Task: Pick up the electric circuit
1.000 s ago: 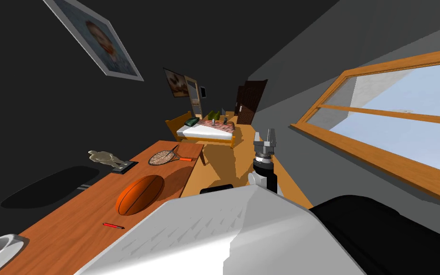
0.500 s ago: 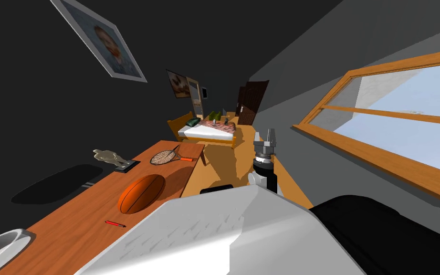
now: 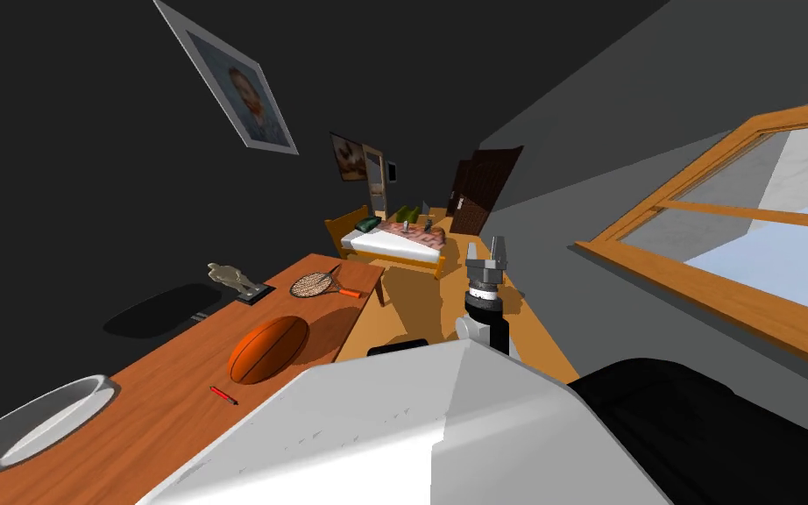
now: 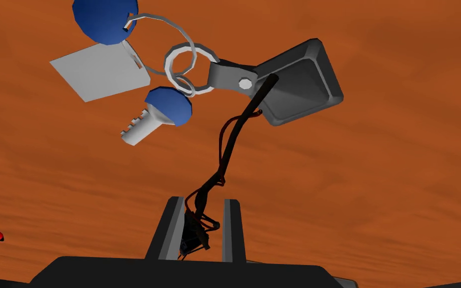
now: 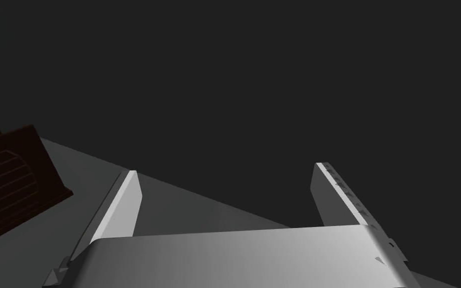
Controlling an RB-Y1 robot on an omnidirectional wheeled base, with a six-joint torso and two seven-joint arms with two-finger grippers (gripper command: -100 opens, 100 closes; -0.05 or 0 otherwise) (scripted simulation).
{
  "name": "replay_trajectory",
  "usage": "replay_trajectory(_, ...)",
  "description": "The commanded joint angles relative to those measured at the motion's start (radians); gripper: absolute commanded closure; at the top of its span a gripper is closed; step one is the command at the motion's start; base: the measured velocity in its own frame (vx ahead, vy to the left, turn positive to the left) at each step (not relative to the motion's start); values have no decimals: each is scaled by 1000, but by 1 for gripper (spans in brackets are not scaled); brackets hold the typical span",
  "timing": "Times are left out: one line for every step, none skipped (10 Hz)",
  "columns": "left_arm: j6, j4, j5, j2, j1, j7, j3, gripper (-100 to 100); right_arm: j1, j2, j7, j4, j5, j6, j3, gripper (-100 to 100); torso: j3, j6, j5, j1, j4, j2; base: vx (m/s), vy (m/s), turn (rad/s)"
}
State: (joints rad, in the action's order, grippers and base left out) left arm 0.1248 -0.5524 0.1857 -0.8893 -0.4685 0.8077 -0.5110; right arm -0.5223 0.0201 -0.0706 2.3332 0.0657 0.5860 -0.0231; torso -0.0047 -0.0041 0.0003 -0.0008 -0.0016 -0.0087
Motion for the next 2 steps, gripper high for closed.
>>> replay_trajectory(0, 0, 0, 0, 0, 0, 0, 100, 0, 0, 0, 0, 0, 0, 0, 0, 0, 0, 0, 0, 0, 0, 51, -30, 72)
replay_trajectory(1, -2, 1, -1, -2, -2, 0, 0, 0, 0, 0, 0, 0, 0, 0, 0, 2, 2, 0, 1, 1, 3, 8, -7, -8)
